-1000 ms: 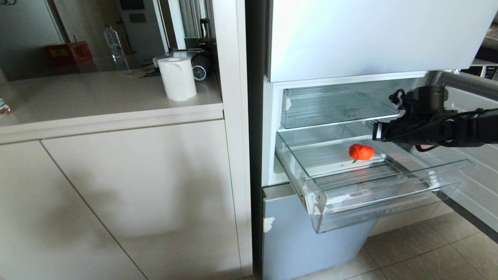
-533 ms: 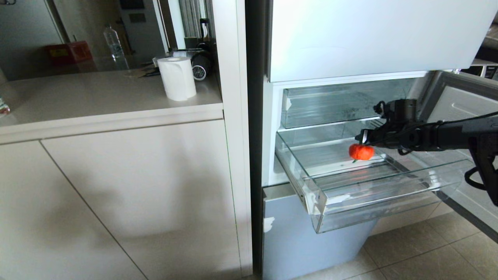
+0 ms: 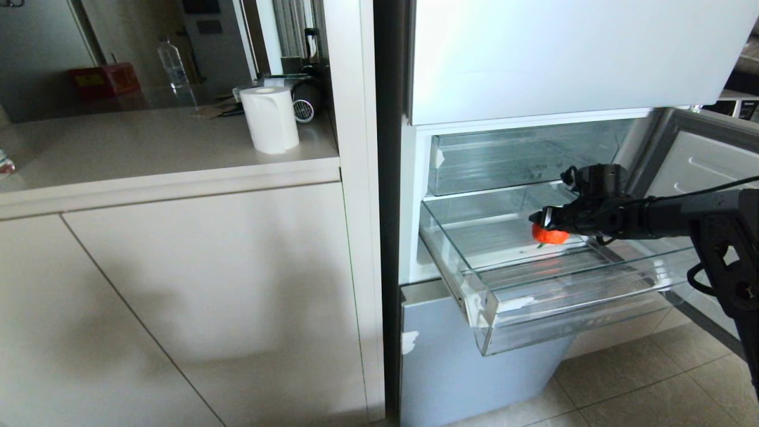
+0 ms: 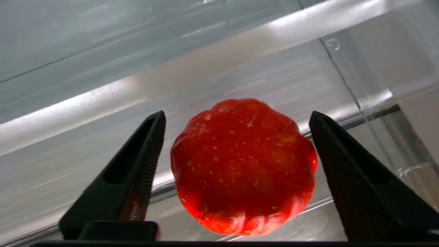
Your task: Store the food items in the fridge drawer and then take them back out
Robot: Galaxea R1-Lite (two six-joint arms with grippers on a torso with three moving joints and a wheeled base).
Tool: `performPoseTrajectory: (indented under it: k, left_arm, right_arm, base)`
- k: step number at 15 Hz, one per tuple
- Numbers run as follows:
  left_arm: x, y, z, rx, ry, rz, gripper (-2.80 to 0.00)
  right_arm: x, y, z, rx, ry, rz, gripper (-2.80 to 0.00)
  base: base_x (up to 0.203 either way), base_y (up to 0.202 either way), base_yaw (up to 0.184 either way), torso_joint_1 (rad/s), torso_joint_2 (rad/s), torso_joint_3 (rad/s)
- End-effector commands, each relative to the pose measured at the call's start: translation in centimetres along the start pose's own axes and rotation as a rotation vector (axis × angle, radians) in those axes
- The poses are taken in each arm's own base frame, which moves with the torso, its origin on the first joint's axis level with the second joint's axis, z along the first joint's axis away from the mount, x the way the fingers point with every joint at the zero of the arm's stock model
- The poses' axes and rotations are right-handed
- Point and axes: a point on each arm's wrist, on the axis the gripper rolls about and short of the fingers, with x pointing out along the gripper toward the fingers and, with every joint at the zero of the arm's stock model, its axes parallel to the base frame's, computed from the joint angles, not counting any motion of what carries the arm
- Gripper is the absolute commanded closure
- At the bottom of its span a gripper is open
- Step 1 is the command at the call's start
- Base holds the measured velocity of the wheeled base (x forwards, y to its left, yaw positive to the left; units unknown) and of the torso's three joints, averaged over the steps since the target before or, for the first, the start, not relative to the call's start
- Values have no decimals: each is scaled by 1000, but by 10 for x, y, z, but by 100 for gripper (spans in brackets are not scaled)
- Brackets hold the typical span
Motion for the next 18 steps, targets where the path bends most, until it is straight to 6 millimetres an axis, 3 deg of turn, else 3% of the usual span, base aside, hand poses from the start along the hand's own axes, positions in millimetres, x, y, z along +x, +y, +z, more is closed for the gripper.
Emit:
performPoseTrajectory:
  k: [1, 7, 8, 14, 18]
  left_arm:
    - [0, 0, 0, 0, -1, 1, 0]
    - [0, 0, 0, 0, -1, 1, 0]
    - [0, 0, 0, 0, -1, 1, 0]
    - [0, 0, 0, 0, -1, 1, 0]
    - [0, 0, 0, 0, -1, 1, 0]
  right_arm:
    - [4, -1, -5, 2, 12, -3, -280]
    - [13, -3, -14, 4, 13, -58, -280]
    - [15, -3, -14, 7, -11, -64, 0]
    - [21, -2, -20, 20, -25, -64, 0]
    - [-11, 1, 7, 115, -67, -53, 0]
  base:
    - [0, 0, 0, 0, 0, 0]
    - [0, 0, 0, 0, 0, 0]
    - [0, 0, 0, 0, 0, 0]
    - [0, 0, 0, 0, 0, 0]
    - [0, 0, 0, 0, 0, 0]
